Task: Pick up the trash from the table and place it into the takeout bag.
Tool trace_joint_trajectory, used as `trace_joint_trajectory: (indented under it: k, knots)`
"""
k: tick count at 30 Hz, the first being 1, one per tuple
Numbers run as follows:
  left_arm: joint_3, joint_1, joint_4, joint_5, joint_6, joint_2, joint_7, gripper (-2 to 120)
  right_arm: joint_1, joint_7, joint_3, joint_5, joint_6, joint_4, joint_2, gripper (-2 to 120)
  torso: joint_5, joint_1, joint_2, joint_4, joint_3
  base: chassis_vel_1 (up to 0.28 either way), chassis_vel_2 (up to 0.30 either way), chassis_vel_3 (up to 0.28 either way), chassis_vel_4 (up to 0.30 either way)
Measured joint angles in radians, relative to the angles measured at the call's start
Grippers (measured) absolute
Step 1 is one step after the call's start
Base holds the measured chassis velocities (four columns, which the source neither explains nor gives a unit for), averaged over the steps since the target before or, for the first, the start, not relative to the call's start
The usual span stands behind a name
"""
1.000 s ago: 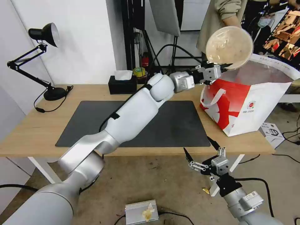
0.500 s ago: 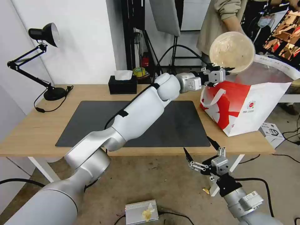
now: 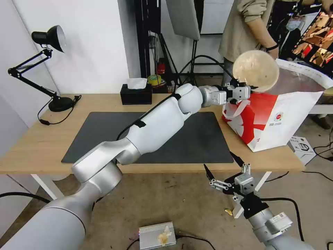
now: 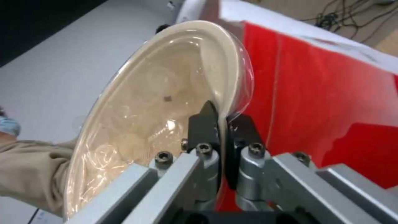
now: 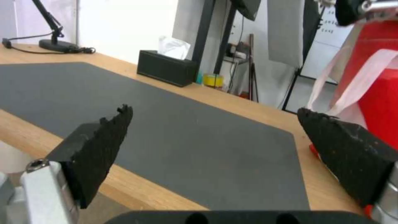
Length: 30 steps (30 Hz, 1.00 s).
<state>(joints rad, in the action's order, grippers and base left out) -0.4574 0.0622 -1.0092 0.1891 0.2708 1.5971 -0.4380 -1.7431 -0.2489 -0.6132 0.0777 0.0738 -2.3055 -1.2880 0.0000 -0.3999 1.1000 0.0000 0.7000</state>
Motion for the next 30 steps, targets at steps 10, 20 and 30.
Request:
trace_joint_trajectory:
  k: [10,20,30]
  knots:
    - [-0.028,-0.005,0.011,-0.009,-0.009,0.000,-0.026,0,0.000,0.000,0.000,0.000,0.000,0.000,0.000,100,0.0000,0.000,0.000,0.0000,0.000,0.000,0.000,0.000,0.000]
    - [-0.024,-0.006,0.021,-0.016,-0.026,0.000,-0.044,0,0.000,0.000,0.000,0.000,0.000,0.000,0.000,100,0.0000,0.000,0.000,0.0000,0.000,0.000,0.000,0.000,0.000]
    - [-0.019,-0.006,0.022,-0.018,-0.027,0.000,-0.045,3,0.000,0.000,0.000,0.000,0.000,0.000,0.000,100,0.0000,0.000,0.000,0.0000,0.000,0.000,0.000,0.000,0.000]
